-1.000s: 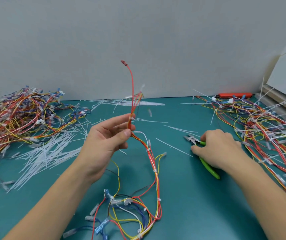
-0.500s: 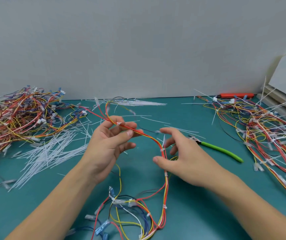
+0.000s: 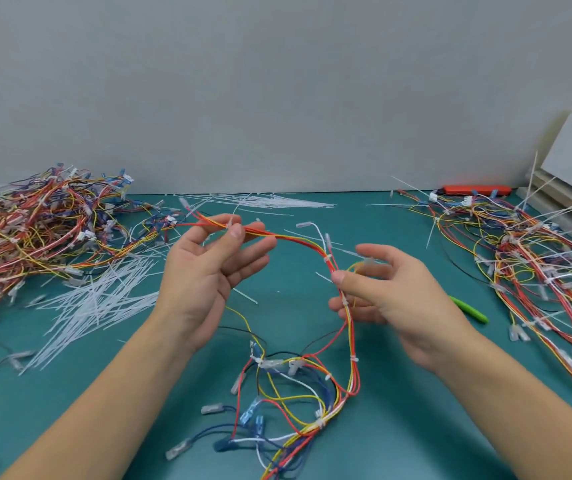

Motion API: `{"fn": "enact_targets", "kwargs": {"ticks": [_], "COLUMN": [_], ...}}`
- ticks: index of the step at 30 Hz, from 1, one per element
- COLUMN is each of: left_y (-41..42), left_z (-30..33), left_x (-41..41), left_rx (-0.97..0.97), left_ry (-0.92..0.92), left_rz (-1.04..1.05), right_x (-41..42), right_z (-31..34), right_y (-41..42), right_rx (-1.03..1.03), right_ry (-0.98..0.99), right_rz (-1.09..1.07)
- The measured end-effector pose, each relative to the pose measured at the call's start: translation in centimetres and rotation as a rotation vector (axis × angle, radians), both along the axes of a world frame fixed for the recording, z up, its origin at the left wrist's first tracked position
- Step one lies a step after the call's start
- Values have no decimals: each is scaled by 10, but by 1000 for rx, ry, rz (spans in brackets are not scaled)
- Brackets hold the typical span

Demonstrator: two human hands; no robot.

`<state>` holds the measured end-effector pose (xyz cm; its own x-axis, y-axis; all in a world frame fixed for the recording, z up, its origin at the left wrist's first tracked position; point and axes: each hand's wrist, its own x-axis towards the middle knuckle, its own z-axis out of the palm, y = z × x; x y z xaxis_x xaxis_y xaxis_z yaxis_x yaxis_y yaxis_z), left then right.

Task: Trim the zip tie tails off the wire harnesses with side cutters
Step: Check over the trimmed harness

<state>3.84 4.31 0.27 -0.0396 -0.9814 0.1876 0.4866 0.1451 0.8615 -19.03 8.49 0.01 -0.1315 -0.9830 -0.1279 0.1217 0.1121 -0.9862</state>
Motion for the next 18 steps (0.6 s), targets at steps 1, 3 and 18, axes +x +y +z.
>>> {"fn": "enact_targets", "kwargs": {"ticks": [1,3,18], "left_y": [-1,-4,-20], "left_z": [1,2,10], "left_x": [2,5,38], "left_rx": [-2,-6,60], "left_ry": [27,68,227], "left_rz": [12,30,191], "right_x": [0,-1,-16], "right_z": [2,5,13], "right_y": [1,3,2], "right_rx": [40,114,142], "right_ry": [-73,-136,-183], "right_rz": [41,219,545]}}
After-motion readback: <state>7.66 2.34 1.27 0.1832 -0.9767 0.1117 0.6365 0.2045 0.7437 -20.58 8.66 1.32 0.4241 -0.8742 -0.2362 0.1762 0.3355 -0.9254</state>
